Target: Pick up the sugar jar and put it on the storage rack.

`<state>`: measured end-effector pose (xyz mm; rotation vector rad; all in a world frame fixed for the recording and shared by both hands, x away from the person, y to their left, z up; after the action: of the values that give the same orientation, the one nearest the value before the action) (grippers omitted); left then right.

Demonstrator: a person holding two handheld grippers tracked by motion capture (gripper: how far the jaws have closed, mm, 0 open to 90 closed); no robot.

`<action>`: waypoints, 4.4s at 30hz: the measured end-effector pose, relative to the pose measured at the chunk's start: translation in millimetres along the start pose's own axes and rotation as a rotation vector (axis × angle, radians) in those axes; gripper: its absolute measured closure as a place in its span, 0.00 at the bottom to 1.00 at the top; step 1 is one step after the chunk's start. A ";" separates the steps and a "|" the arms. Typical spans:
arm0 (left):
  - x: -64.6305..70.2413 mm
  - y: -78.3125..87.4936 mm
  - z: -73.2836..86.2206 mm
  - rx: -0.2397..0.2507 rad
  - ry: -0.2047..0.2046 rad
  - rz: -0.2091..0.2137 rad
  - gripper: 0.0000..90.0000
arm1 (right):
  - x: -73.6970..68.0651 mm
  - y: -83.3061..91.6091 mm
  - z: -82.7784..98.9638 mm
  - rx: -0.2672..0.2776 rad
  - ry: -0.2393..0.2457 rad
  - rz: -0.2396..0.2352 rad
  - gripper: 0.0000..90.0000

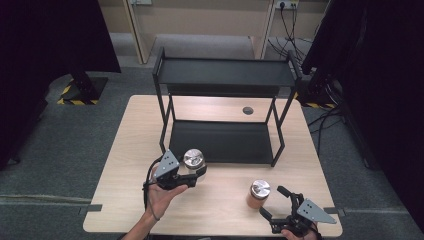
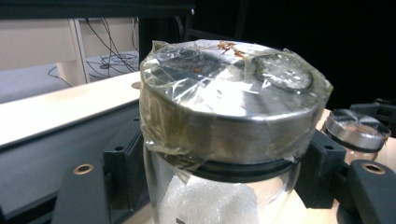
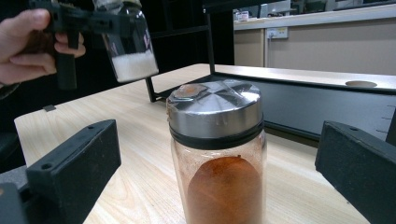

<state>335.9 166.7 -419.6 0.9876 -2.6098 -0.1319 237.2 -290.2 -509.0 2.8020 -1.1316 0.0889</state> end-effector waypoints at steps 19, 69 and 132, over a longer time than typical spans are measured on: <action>-4.8 2.6 -54.3 -0.010 -0.023 0.007 0.34 | 0.6 -0.3 0.6 -0.001 -0.004 0.001 0.00; 26.4 -14.3 -236.5 -0.026 -0.042 0.004 0.34 | 1.6 -0.1 1.6 0.000 -0.020 -0.007 0.00; -15.5 -96.9 -274.7 0.066 0.017 -0.347 0.34 | 1.6 0.2 2.2 0.005 -0.021 -0.023 0.00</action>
<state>503.7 113.5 -187.0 1.4521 -2.4179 -0.1212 238.2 -291.8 -511.0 2.8263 -1.1049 0.0603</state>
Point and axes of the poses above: each handheld gripper's, and its own axes: y roughly backward along the jaws, z roughly out of its underside, x roughly to its right, the point moved 10 cm from there along -y, roughly forward along the jaws, and after that the axes turned 13 degrees about y, right-handed, at the moved point
